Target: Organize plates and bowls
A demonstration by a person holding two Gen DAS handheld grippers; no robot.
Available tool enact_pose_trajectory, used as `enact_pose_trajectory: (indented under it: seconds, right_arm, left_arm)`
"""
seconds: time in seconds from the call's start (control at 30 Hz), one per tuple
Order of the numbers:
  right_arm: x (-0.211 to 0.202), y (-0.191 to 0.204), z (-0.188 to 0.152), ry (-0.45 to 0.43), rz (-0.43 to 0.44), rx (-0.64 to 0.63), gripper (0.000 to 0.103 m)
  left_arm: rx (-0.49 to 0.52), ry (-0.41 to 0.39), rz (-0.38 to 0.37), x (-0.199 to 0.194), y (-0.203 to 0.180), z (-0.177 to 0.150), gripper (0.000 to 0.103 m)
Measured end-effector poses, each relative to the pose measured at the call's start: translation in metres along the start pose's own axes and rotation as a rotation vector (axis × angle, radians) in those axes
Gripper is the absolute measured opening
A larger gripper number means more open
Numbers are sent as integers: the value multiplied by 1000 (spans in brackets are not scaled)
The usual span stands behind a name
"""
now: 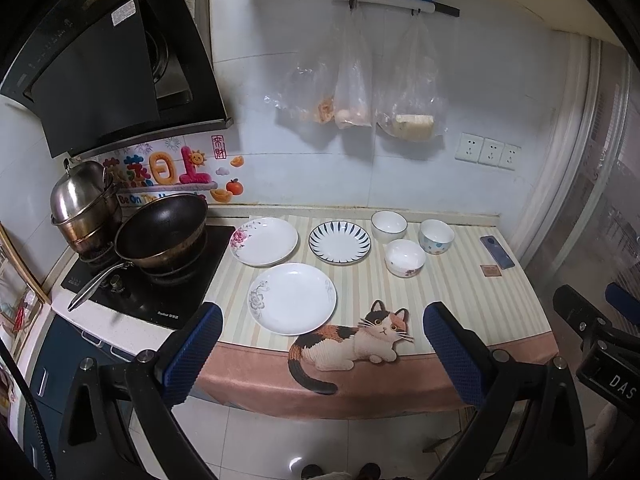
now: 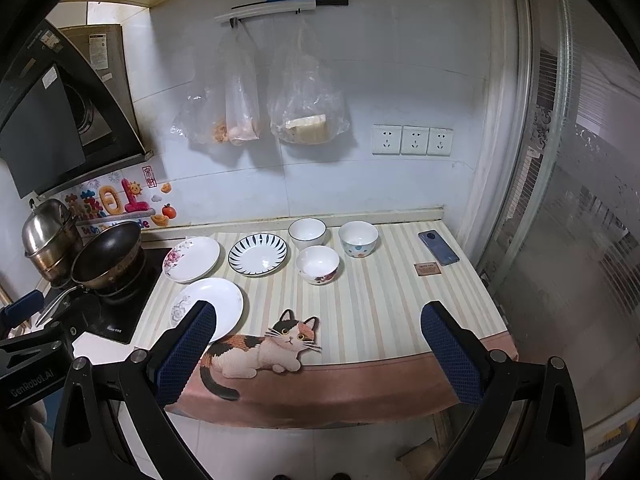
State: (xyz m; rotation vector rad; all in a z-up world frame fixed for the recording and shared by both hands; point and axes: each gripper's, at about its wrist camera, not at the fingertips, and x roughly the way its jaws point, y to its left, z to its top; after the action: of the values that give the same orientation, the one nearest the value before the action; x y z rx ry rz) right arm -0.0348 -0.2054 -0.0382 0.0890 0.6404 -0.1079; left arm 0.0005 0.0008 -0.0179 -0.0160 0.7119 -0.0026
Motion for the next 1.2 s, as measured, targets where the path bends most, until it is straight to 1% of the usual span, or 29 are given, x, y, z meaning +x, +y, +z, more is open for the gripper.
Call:
enact_pose_trajectory:
  seconds: [1.2]
  right_arm:
    - [-5,-1,-2,-1,1,1,103]
  left_arm:
    - [0,2,-1,-1,0,0,103]
